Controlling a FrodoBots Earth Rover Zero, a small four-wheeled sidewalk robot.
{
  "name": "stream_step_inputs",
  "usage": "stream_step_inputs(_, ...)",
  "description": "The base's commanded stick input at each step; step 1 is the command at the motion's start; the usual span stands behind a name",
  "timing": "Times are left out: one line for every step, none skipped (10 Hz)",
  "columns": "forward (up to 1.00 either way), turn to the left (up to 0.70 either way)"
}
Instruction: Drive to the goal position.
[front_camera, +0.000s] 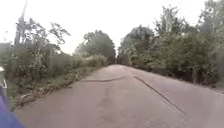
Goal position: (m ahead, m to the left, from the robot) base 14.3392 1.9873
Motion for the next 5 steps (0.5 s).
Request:
stream_step_inputs(0.7, 0.0)
stream_step_inputs(0.7, 0.0)
stream_step_inputs(0.7, 0.0)
stream_step_inputs(0.7, 0.0)
stream_step_inputs(0.7, 0.0)
